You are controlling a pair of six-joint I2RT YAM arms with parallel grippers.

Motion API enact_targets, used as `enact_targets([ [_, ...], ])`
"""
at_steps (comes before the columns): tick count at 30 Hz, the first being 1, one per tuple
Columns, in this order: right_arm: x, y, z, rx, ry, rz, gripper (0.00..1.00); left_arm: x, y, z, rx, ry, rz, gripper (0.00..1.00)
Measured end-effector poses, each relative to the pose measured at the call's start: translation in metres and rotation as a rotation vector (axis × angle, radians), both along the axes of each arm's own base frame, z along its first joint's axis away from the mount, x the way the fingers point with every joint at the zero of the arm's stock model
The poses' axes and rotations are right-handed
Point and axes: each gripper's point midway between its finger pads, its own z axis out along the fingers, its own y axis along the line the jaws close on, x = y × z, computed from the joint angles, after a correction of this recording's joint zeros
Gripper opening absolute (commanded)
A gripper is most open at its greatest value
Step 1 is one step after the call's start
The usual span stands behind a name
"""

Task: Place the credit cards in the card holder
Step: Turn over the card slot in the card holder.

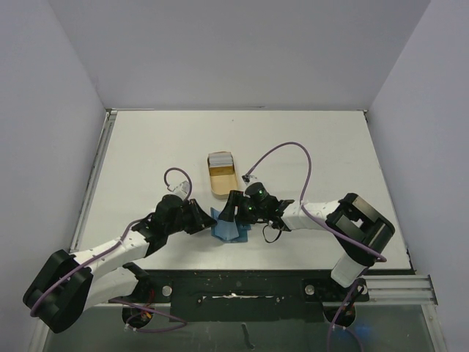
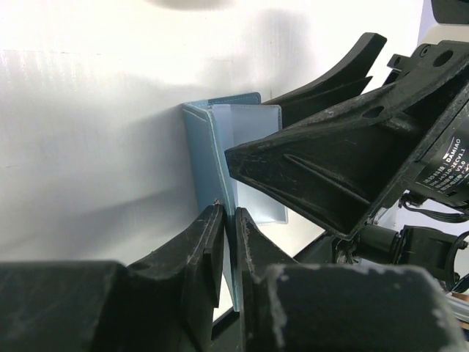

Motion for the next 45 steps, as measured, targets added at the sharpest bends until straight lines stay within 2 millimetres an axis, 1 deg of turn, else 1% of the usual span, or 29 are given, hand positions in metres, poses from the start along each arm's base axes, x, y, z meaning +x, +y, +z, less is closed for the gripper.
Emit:
enact_targets([
  [3, 0.000, 0.000, -0.001, -0.004, 0.000, -0.002, 0.62, 0.000, 0.000, 0.000, -0.001, -0.001, 0.000, 0.01],
  [4, 0.000, 0.000, -0.001, -0.005, 0.000, -0.002, 0.62, 0.000, 0.000, 0.000, -0.001, -0.001, 0.000, 0.00],
  [10, 0.001, -0.005, -0.002, -0.036, -0.011, -0.012, 0.62, 0.000, 0.000, 0.000, -0.002, -0.003, 0.001, 0.00],
  [14, 0.002, -0.021, -0.003, -0.127, -0.024, -0.039, 0.62, 0.000, 0.000, 0.002, -0.007, -0.008, 0.001, 0.00],
  [19, -0.003, -0.055, -0.001, -0.280, -0.025, -0.080, 0.63, 0.002, 0.000, 0.003, -0.011, -0.013, 0.003, 0.00],
  [20, -0.003, -0.060, 0.001, -0.303, -0.026, -0.086, 0.63, 0.002, 0.000, 0.003, -0.011, -0.013, 0.003, 0.00],
  [22, -0.002, -0.069, 0.015, -0.339, -0.049, -0.100, 0.63, 0.002, 0.000, 0.003, -0.011, -0.013, 0.003, 0.00],
  [25, 0.004, -0.070, 0.044, -0.314, -0.106, -0.108, 0.63, 0.002, 0.000, 0.004, -0.012, -0.014, 0.003, 0.00],
  [27, 0.006, -0.066, 0.063, -0.270, -0.150, -0.106, 0.62, 0.002, 0.000, 0.004, -0.012, -0.014, 0.003, 0.00],
  [30, 0.006, -0.055, 0.083, -0.199, -0.192, -0.090, 0.60, 0.002, 0.000, 0.004, -0.013, -0.015, 0.003, 0.00],
  [33, 0.004, -0.039, 0.091, -0.119, -0.209, -0.059, 0.55, 0.002, 0.000, 0.004, -0.015, -0.018, 0.003, 0.00],
  [35, 0.002, -0.033, 0.090, -0.096, -0.203, -0.041, 0.54, 0.003, -0.001, 0.006, -0.020, -0.023, 0.003, 0.00],
  [38, -0.002, -0.021, 0.079, -0.082, -0.175, -0.016, 0.54, 0.007, -0.004, 0.011, -0.042, -0.039, 0.005, 0.00],
  [40, -0.005, -0.016, 0.066, -0.095, -0.147, 0.002, 0.54, 0.009, -0.007, 0.015, -0.063, -0.049, 0.009, 0.00],
  [42, -0.008, -0.015, 0.052, -0.121, -0.117, 0.010, 0.54, 0.012, -0.010, 0.017, -0.083, -0.057, 0.012, 0.00],
  [45, -0.011, -0.018, 0.031, -0.171, -0.075, 0.004, 0.55, 0.014, -0.011, 0.013, -0.094, -0.051, 0.020, 0.00],
])
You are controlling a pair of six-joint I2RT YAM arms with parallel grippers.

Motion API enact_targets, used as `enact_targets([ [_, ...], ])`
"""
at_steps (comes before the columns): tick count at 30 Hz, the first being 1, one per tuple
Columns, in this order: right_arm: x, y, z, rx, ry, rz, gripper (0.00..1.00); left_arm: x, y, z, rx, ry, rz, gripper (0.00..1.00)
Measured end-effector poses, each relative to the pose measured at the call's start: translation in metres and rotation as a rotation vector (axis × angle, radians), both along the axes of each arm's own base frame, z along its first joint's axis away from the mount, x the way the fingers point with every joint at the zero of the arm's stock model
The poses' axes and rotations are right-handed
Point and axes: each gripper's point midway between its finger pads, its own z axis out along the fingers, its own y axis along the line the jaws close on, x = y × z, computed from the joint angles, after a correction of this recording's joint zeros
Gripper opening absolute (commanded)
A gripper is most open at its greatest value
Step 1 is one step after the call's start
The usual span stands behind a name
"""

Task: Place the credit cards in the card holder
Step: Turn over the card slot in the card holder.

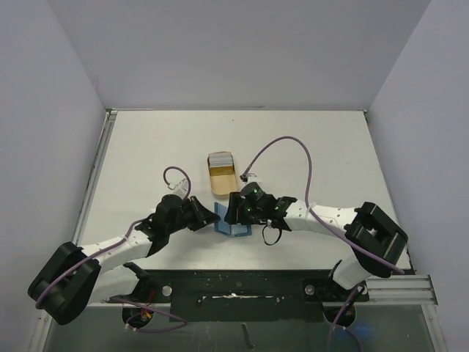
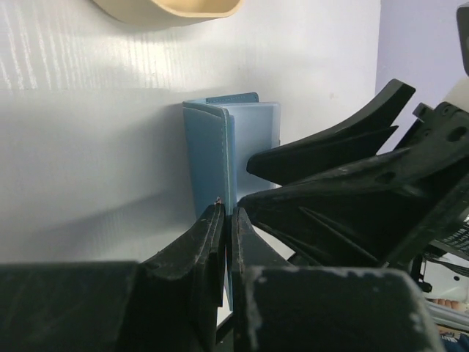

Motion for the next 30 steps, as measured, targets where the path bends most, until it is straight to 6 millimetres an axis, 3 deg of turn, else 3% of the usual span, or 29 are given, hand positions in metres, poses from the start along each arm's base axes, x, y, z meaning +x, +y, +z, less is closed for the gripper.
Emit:
enact_targets([
  [8, 0.000, -0.022, -0.041, -0.151, 0.051, -0.058, 0.55, -0.006, 0.006, -0.022, 0.020, 0.056, 0.023, 0.00],
  [16, 0.008, -0.030, -0.041, -0.223, 0.027, -0.098, 0.56, -0.006, 0.008, -0.026, 0.039, 0.057, 0.026, 0.00],
  [24, 0.010, -0.041, -0.046, -0.329, 0.025, -0.120, 0.57, -0.009, 0.018, -0.040, 0.114, 0.082, 0.031, 0.22],
  [30, 0.008, -0.044, -0.047, -0.369, 0.018, -0.112, 0.57, -0.010, 0.026, -0.048, 0.165, 0.102, 0.045, 0.29],
])
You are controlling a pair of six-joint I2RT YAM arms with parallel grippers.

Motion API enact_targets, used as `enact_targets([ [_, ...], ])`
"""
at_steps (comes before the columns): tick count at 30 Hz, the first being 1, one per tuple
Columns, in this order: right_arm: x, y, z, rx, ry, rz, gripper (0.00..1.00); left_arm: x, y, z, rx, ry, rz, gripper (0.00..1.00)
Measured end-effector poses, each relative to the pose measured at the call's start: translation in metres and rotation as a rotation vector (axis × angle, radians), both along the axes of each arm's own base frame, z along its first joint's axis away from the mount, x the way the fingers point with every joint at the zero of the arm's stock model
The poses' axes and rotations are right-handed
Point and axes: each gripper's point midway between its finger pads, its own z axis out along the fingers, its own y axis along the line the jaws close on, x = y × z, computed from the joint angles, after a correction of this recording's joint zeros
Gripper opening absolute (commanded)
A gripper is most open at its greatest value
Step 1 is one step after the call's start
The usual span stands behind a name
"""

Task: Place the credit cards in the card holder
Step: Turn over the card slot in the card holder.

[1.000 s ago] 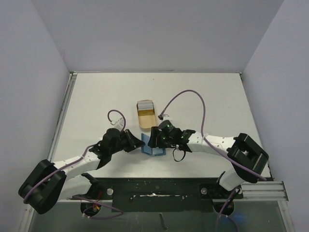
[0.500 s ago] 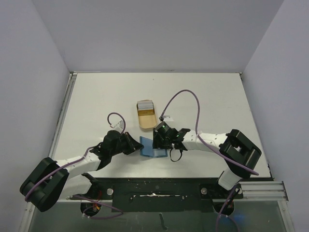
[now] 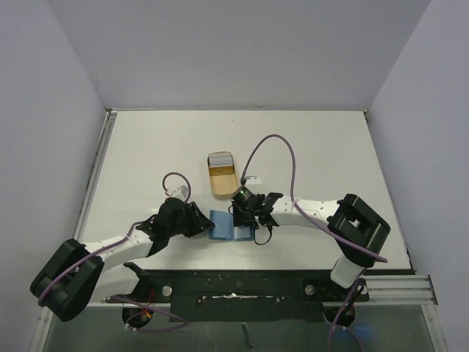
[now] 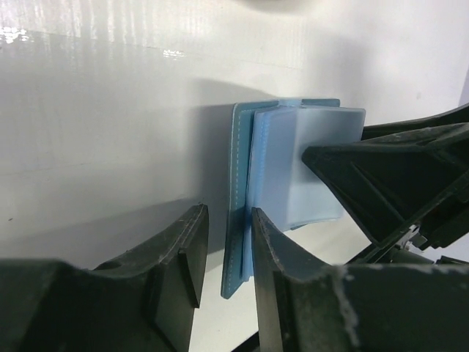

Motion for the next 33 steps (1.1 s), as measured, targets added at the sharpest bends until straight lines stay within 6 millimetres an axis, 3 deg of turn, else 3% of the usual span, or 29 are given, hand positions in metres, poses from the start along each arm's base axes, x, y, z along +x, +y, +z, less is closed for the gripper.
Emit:
enact_targets([
  [11, -0.001, -0.005, -0.002, -0.056, -0.013, 0.028, 0.42, -0.001, 0.006, 0.000, 0.028, 0.002, 0.010, 0.25],
  [16, 0.000, -0.007, -0.002, -0.072, -0.018, 0.047, 0.43, 0.000, 0.006, 0.000, 0.028, 0.000, 0.011, 0.24],
  [21, -0.001, -0.009, -0.002, -0.086, -0.020, 0.061, 0.47, 0.001, 0.004, 0.003, 0.002, -0.008, 0.015, 0.00],
  [33, -0.007, -0.030, 0.000, -0.202, -0.007, 0.059, 0.51, 0.000, 0.000, 0.006, -0.022, -0.015, -0.002, 0.00],
])
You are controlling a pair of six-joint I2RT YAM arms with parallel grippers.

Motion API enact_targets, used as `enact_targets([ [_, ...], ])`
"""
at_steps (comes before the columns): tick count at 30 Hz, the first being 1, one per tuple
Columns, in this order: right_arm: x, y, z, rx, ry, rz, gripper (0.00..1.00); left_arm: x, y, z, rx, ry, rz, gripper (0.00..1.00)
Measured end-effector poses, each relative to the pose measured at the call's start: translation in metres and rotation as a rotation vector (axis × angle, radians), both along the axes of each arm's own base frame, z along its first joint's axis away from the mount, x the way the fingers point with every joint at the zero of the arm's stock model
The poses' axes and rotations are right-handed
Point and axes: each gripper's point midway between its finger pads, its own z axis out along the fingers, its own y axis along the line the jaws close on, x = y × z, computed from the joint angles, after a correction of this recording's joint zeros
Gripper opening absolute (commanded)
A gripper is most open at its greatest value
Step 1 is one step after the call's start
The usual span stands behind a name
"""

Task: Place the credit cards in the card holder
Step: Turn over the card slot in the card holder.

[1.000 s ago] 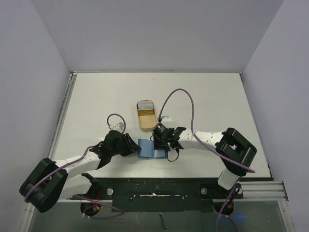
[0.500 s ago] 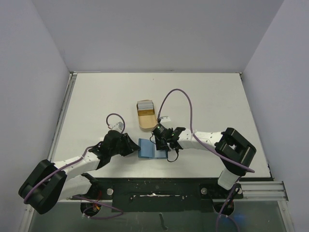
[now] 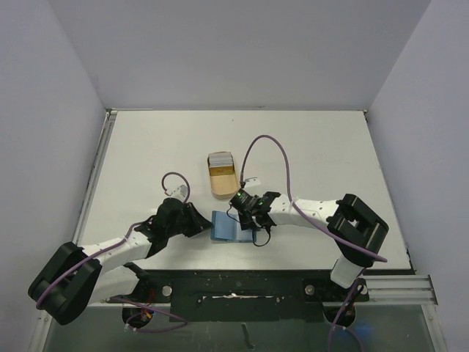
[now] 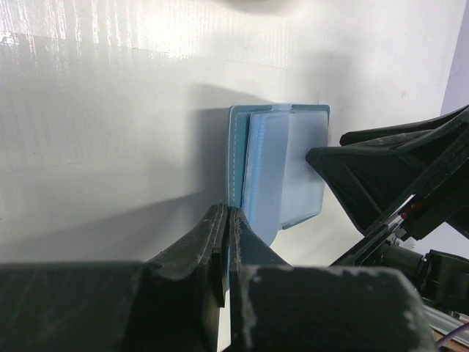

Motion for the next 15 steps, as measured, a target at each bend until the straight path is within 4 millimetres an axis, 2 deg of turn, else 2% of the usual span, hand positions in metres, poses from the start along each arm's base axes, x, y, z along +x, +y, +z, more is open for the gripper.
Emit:
enact_targets([
  [12, -0.0023, -0.0086, 0.0017, -0.041, 0.007, -0.005, 0.52, -0.0001, 0.0007, -0.0002, -0.002, 0.003, 0.004, 0.00],
  [13, -0.0030, -0.0094, 0.0027, -0.047, 0.011, -0.003, 0.52, 0.0000, 0.0007, 0.0001, -0.004, 0.004, 0.006, 0.03],
  [15, -0.0037, -0.0077, 0.0088, -0.053, 0.014, 0.002, 0.53, 0.0002, 0.0014, 0.0008, -0.012, 0.008, 0.018, 0.14],
])
